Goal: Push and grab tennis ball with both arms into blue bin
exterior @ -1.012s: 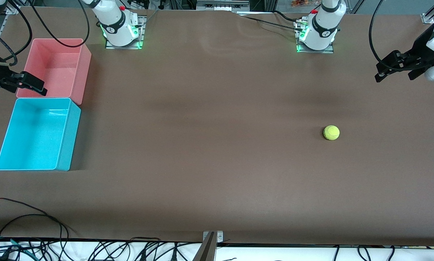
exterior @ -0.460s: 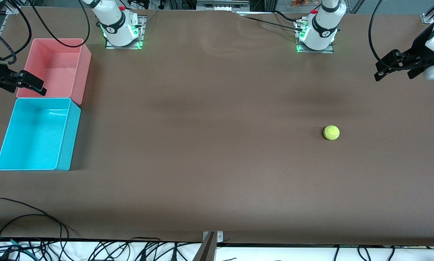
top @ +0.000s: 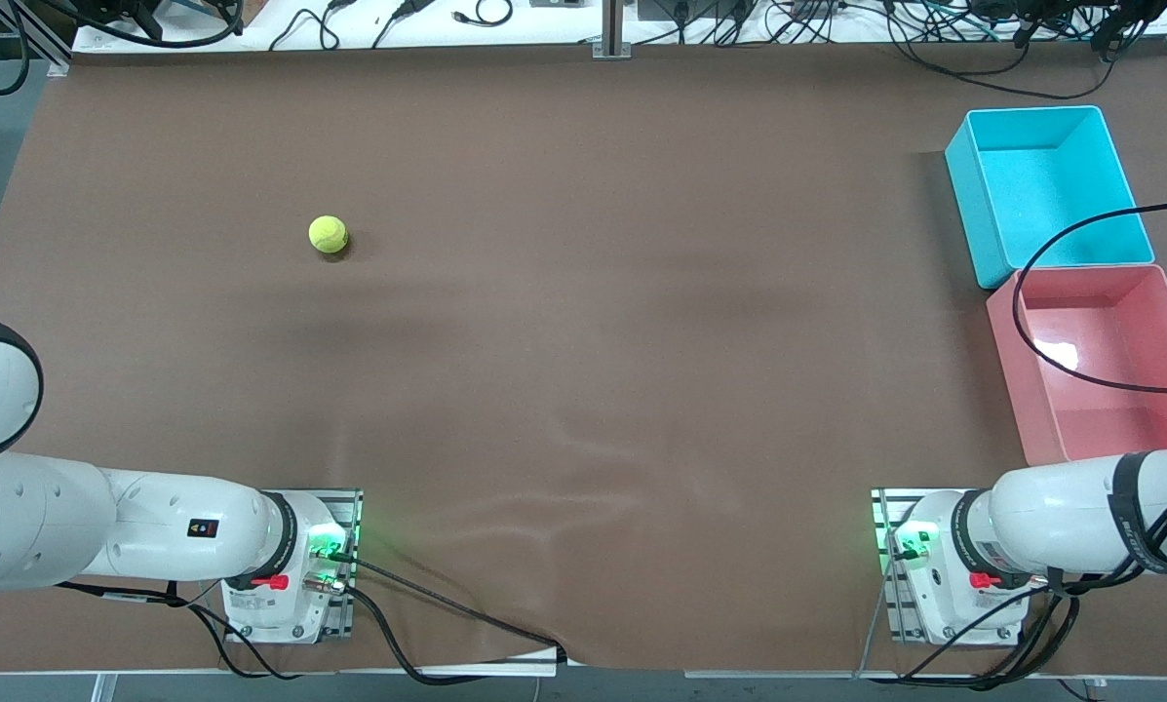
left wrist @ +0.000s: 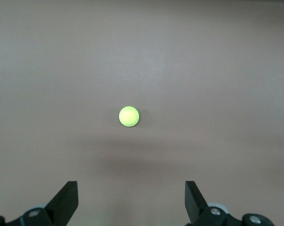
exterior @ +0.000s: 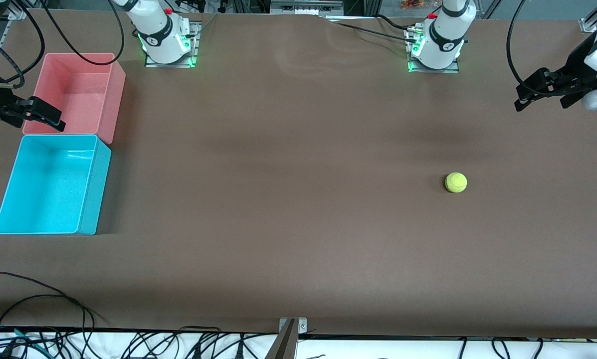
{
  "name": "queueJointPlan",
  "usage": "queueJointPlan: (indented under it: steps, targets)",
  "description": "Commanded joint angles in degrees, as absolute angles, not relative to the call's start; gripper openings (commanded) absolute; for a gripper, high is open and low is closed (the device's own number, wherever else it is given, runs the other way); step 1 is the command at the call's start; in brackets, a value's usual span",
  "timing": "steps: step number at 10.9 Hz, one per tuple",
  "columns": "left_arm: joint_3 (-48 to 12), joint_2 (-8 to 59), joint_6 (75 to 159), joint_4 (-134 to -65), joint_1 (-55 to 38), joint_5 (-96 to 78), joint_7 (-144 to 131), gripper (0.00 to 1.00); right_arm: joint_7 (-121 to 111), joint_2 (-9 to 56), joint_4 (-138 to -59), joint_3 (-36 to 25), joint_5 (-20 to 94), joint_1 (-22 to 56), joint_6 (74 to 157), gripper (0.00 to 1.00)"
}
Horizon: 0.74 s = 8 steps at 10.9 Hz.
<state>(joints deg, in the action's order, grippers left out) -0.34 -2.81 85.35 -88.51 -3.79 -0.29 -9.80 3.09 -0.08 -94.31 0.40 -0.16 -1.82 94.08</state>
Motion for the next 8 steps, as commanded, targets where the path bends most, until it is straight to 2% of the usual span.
queueJointPlan:
  steps: [1, 8]
  targets:
    - [-0.44, -2.99, 84.29, -87.45, -4.04, -0.70, -10.11, 1.00, 2.81, -0.09, -93.08, 0.44, 0.35, -1.85, 92.72, 1.00]
    - [-0.35, -2.90, 83.85, -87.36, -4.13, -0.53, -10.11, 1.00, 2.55, 0.00, -93.08, 0.53, 0.35, -1.76, 92.81, 1.00]
